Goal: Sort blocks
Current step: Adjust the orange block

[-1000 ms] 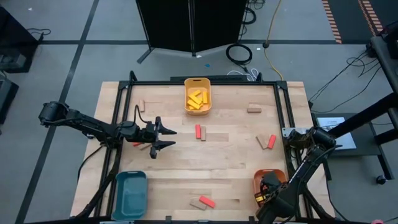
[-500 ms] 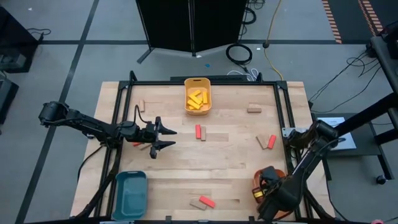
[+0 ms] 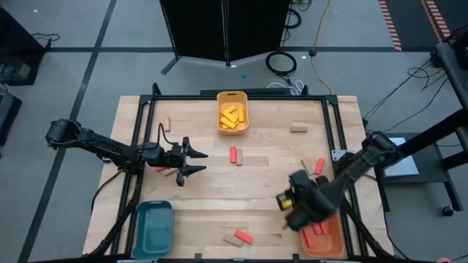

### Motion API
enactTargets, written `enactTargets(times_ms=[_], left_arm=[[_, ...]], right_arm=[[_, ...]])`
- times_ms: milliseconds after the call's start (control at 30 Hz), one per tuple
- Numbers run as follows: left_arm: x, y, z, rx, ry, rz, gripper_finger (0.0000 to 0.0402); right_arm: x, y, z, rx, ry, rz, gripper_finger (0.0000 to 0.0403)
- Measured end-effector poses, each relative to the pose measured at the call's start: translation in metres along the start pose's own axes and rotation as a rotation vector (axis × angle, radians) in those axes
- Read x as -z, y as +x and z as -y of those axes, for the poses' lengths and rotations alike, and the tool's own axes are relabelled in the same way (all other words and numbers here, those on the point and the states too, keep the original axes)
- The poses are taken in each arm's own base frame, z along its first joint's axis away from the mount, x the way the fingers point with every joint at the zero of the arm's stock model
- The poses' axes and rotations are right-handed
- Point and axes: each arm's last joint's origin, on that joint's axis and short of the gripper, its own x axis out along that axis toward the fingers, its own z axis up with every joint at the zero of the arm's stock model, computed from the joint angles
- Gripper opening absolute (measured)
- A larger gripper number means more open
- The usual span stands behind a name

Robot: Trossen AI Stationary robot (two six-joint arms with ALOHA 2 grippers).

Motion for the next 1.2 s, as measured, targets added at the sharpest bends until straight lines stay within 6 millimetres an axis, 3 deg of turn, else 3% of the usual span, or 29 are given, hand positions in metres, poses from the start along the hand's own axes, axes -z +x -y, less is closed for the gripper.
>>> enactTargets(times_ms=[100,233,333,467,667,833,933,1200], left_arm=[[0.0,0.0,0.0,0.0,0.0,0.0,0.0207],[0.0,0.0,0.0,0.0,-0.006,0.0,0.0207],[0.0,0.0,0.0,0.001,-0.008,0.0,0.0207],[0.0,0.0,0.001,0.019,-0.013,-0.003,0.0207],[0.0,0.0,0.001,0.02,-0.001,-0.004,0.0207],[0.0,0.0,0.001,0.021,0.002,-0.006,0.0207],[0.0,0.0,0.001,0.022,0.002,-0.006,0.0207],[0.001,0.0,0.001,0.022,-0.004,-0.011,0.0207]], right_arm=[[-0.025,0.01,-0.005,0.065,0.052,-0.068,0.0185],[-0.06,0.025,-0.008,0.134,-0.03,-0.104,0.0185],[-0.084,0.037,0.006,0.184,-0.054,-0.122,0.0185],[-0.1,0.05,0.041,0.171,0.015,-0.162,0.0185],[-0.094,0.085,0.095,0.099,0.242,-0.219,0.0185],[-0.077,0.119,0.116,0.09,0.388,-0.261,0.0185],[-0.069,0.136,0.122,0.151,0.431,-0.249,0.0185],[-0.058,0.154,0.108,0.255,0.504,-0.156,0.0185]])
